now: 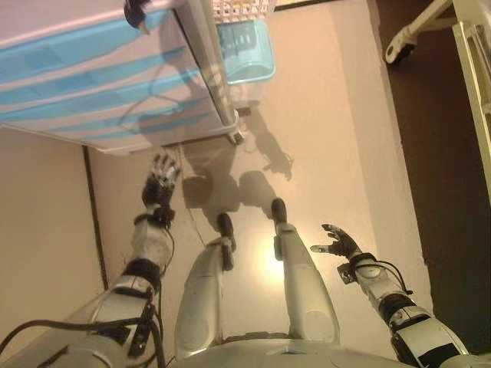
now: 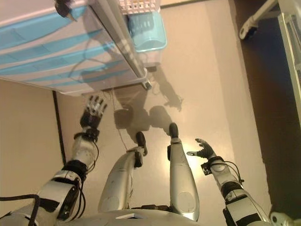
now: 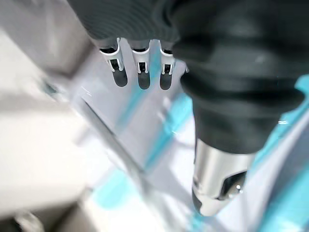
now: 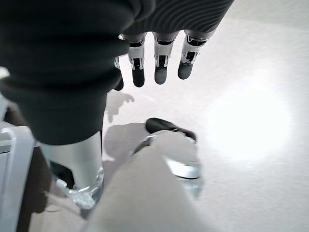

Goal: Open the drawer and pick up the medicine

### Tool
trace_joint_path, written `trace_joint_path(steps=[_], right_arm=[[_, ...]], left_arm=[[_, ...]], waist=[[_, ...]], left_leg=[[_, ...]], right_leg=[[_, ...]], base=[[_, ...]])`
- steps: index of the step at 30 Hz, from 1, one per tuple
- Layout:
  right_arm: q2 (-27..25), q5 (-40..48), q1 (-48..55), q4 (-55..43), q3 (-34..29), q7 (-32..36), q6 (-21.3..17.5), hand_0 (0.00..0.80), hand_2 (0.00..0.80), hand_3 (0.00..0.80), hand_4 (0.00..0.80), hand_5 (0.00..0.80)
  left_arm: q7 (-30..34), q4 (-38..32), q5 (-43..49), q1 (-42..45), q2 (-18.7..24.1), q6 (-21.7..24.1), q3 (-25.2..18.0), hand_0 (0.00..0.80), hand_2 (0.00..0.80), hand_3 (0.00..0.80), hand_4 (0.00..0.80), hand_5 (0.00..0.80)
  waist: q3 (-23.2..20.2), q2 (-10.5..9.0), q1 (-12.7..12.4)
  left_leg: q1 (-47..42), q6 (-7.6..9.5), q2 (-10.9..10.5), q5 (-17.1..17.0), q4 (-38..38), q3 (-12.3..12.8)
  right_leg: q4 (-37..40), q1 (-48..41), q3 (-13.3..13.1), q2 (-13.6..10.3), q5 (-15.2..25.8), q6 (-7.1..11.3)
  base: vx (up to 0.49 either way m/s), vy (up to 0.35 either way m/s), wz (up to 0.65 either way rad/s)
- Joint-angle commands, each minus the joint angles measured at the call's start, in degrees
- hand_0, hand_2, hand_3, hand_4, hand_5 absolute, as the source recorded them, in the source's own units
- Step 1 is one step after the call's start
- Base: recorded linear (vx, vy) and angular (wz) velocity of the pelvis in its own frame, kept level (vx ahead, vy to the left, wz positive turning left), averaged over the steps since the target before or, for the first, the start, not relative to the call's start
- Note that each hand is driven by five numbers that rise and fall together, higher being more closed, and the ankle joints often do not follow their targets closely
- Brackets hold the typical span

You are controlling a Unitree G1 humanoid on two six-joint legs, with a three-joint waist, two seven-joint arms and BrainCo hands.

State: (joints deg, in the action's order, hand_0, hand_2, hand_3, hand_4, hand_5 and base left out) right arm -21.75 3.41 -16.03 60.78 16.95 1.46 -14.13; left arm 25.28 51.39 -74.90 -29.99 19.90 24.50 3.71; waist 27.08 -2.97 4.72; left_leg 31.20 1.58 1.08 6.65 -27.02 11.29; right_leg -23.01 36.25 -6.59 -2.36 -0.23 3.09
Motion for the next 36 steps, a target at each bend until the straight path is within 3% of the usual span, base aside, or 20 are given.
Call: trace_joint_path(steps=[1,8,14,36], right_arm=[[-1.0,1.9,3.1,-2.6,3.0,-0.9,-2.0,0.0,0.0,0.0,0.0,0.0],[-0.4,2.4,4.2,-3.2,4.9,-1.1,-3.6,0.0,0.0,0.0,0.0,0.0],[0.2,3.4,4.7,-3.7,6.2,-1.5,-4.6,0.0,0.0,0.0,0.0,0.0],[0.8,3.9,6.0,-5.4,7.1,-1.3,-4.5,0.0,0.0,0.0,0.0,0.0]], left_arm=[[5.5,-2.6,-7.3,0.5,3.8,2.8,-3.1,0.0,0.0,0.0,0.0,0.0],[10.2,-3.7,-18.7,-8.1,9.3,1.6,-5.5,0.0,0.0,0.0,0.0,0.0],[14.3,-3.9,-26.1,-12.7,11.7,1.2,-5.9,0.0,0.0,0.0,0.0,0.0],[18.6,-5.6,-31.7,-17.3,18.1,0.0,-7.6,0.0,0.0,0.0,0.0,0.0]], waist=[[-2.2,-1.88,0.6],[-1.0,-4.32,1.3],[0.0,-5.3,0.9],[2.2,-5.68,-0.6]], left_leg=[[4.2,1.32,-2.2,6.6,-7.2,0.0],[5.6,1.21,-1.3,9.1,-10.2,-0.2],[5.7,1.16,-1.6,10.3,-11.2,-0.8],[4.0,1.68,-2.4,10.9,-10.9,-2.4]], right_leg=[[5.0,-0.7,4.7,-0.3,2.8,0.2],[5.7,-0.6,4.5,0.2,3.4,0.25],[5.8,-1.5,5.3,0.2,3.4,0.26],[4.9,-3.5,6.7,-0.2,2.8,0.5]], base=[[-0.013,-0.005,-0.12],[0.01,-0.026,-0.11],[0.033,-0.06,0.02],[0.016,-0.02,0.04]])
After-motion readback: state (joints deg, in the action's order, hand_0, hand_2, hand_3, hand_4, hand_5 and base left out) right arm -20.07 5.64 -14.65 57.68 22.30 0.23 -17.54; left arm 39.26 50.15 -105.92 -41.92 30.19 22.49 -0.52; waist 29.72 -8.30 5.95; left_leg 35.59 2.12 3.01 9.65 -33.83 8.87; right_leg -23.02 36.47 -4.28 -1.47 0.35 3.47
